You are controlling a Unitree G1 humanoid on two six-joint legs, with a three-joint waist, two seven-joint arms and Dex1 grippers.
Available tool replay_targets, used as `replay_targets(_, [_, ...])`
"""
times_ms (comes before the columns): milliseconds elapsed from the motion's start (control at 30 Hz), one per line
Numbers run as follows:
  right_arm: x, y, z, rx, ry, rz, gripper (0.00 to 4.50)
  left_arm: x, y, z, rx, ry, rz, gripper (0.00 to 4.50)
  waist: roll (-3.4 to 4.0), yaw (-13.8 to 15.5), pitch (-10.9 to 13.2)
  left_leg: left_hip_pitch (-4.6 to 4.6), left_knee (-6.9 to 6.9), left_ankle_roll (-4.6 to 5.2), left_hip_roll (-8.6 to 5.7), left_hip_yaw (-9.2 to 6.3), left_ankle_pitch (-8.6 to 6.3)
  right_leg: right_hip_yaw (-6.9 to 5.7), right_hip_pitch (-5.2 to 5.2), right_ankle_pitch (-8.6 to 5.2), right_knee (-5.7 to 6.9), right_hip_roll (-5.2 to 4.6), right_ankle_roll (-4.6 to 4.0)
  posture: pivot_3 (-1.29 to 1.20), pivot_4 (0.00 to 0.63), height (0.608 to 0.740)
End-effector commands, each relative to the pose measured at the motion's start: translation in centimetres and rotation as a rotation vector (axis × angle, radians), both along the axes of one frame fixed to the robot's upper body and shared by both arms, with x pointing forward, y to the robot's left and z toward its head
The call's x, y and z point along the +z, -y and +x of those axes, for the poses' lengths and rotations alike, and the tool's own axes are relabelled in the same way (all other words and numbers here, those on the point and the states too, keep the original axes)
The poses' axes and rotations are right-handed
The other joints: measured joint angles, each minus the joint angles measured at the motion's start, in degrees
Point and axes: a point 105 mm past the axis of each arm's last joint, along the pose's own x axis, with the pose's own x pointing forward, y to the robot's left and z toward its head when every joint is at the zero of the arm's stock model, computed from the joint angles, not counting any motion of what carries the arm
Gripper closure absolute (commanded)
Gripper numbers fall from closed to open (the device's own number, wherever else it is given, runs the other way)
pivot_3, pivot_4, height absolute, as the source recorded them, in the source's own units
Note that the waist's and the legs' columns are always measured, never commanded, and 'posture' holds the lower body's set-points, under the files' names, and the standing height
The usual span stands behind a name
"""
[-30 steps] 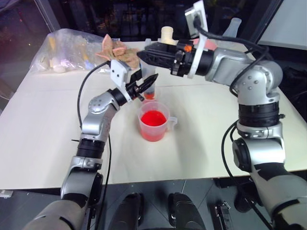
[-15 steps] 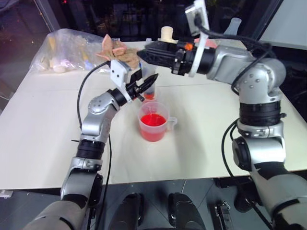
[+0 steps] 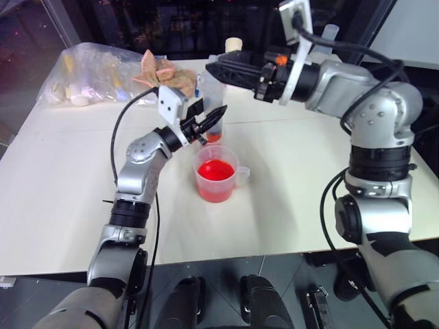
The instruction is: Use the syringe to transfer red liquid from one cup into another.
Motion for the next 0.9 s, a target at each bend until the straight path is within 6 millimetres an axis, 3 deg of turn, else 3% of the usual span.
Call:
replay_targets(33, [0.9, -0.3, -0.3, 0.021, 0.045, 0.018, 1.63, 2.4, 0.2, -0.9, -0.012, 0.091, -0.017, 3.03, 0.00, 0.1, 0.0, 0.00, 0.00, 0.00, 0.00, 0.00, 0.00, 0.00, 0.00, 0.00, 0.00, 0.00, 0.00, 0.00, 0.150, 0.740])
replay_targets(433, [0.6, -2.2, -0.3, 0.092, 0.039, 0.005, 1.63, 2.1, 0.0, -0.9, 0.001, 0.085, -0.014, 3.03, 0.00, 0.0, 0.0, 0.00, 0.00, 0.00, 0.00, 0.00, 0.00, 0.00, -0.01, 0.00, 0.01, 0.00, 0.00, 0.00, 0.150, 0.740])
replay_targets(533, [0.6, -2.8, -0.3, 0.107, 0.037, 0.000, 2.37, 2.1, -0.1, -0.9, 0.003, 0.083, -0.013, 3.03, 0.00, 0.0, 0.0, 0.00, 0.00, -0.01, -0.01, 0.00, 0.00, 0.00, -0.01, 0.00, 0.01, 0.00, 0.00, 0.00, 0.150, 0.740])
replay_targets(667, [0.4, -3.5, -0.1, 0.117, 0.030, -0.013, 4.37, 2.2, 0.0, -0.9, 0.002, 0.084, -0.013, 3.03, 0.00, 0.1, 0.0, 0.00, 0.00, -0.03, -0.01, 0.00, 0.01, 0.00, -0.01, 0.00, 0.01, -0.01, 0.00, 0.00, 0.150, 0.740])
replay_targets(900, [-0.6, -4.2, 0.9, 0.113, 0.011, -0.047, 4.44, 2.6, -0.1, -0.9, 0.004, 0.086, -0.019, 3.03, 0.00, -0.1, 0.0, 0.01, 0.00, -0.05, -0.01, 0.00, 0.03, 0.00, -0.02, 0.00, 0.04, 0.01, 0.00, 0.00, 0.150, 0.740])
